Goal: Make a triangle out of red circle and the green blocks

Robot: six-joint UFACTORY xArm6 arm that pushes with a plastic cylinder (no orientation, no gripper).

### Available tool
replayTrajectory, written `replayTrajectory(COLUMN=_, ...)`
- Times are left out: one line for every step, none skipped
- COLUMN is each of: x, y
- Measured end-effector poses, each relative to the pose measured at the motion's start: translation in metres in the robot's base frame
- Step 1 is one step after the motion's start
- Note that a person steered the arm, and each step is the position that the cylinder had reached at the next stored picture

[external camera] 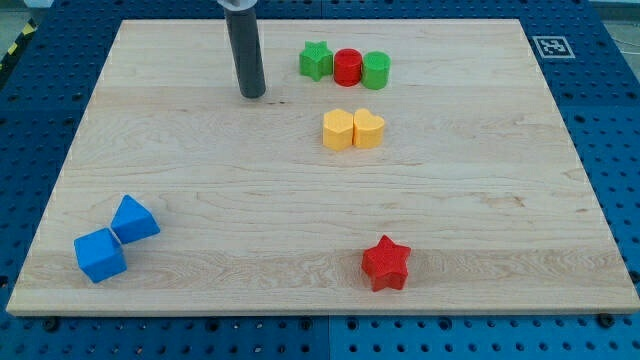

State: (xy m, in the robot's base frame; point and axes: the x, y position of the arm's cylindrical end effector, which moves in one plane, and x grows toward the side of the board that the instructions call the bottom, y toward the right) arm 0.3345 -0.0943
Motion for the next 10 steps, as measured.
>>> replayTrajectory(x=-0.019, y=-0.006)
replayTrajectory(x=-0.036, y=-0.006)
replayTrajectory(x=-0.055, y=-0.005)
replayTrajectory(x=-0.066, y=-0.003)
replayTrajectory(x=-0.075, y=0.012)
replayTrajectory(x=-0.081, y=0.029)
replayTrajectory(x=-0.083, y=0.038)
replayTrajectory(x=-0.084, y=0.042)
replayTrajectory(x=-0.084, y=0.062)
replayTrajectory(x=-0.096, y=0.073)
